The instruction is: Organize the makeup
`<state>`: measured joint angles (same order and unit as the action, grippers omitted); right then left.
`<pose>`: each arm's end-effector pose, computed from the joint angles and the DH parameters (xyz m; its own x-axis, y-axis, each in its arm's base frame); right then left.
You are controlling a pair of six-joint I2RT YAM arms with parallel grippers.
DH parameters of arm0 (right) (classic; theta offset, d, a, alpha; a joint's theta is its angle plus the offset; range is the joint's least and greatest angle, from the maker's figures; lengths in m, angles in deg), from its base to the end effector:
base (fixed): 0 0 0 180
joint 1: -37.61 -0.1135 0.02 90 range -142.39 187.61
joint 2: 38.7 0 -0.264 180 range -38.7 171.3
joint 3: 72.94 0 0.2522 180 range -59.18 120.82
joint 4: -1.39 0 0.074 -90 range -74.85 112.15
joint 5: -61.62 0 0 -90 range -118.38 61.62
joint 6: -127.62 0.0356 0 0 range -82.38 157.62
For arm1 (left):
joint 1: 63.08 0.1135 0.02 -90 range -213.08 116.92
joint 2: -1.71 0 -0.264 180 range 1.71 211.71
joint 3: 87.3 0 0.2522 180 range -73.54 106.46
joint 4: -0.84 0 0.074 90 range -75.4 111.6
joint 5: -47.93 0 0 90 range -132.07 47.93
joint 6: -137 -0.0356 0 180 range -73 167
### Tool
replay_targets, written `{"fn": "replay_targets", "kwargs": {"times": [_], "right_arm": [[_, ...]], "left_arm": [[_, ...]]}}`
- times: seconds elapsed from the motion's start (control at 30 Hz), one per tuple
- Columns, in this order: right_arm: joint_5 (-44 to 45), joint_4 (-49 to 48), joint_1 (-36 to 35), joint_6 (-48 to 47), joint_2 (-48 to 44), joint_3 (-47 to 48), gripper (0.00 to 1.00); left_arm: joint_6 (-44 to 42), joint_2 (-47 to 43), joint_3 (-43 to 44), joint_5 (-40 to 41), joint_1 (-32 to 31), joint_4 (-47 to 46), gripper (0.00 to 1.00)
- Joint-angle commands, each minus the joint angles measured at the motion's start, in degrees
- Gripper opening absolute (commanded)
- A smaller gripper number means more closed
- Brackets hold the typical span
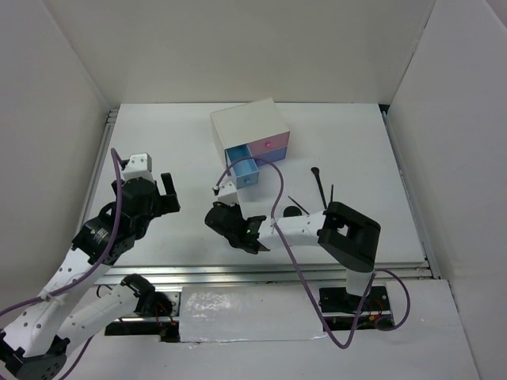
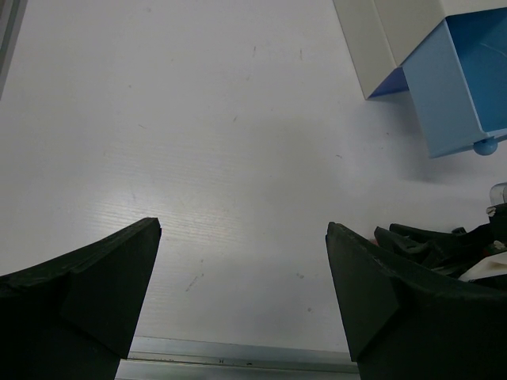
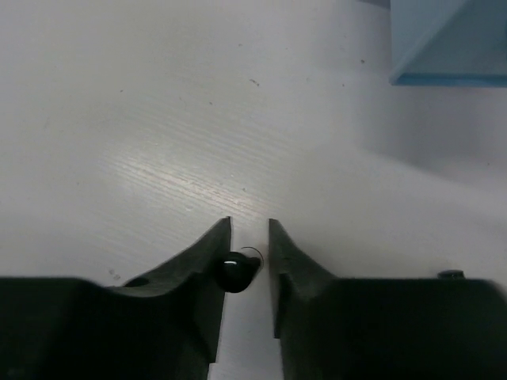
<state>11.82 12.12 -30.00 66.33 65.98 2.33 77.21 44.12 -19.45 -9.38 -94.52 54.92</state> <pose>0.1675 0.3463 0.1798 -0.4643 -0.1639 -0.8704 -0.3366 0.9416 0.0023 0.1329 -0.0587 0.3501 -0.3708 -0.2697 -0.8887 -0.1759 0.9600 -0.2179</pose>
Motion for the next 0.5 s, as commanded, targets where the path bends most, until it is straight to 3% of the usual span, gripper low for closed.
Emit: {"fn": "replay_targets", "kwargs": {"times": [0.0,0.03,0.23,0.3,0.47], "right_arm": [[2.68,-2.25,0.12,-0.24,0.70,2.64,0.19],[3.03,-2.16,0.11,-0.06,-0.09,2.38,0.14],[4.01,5.02,-1.03,0.38,-8.59,4.65,0.12],[1.30,12.99,-0.33,-1.63,-10.81,11.30,0.02],[-9.87,33.05,7.21,-5.76,-8.19,28.90,0.00]], "left_arm": [[0.28,0.12,0.41,1.06,-0.38,-0.68,0.99],[0.28,0.13,0.41,1.06,-0.38,-0.59,0.99],[0.19,0.30,0.41,0.98,-0.64,-0.76,0.99],[0.11,0.39,0.49,0.89,-0.55,-0.76,0.99],[0.46,0.65,0.67,1.41,-0.64,-0.24,0.99]]}}
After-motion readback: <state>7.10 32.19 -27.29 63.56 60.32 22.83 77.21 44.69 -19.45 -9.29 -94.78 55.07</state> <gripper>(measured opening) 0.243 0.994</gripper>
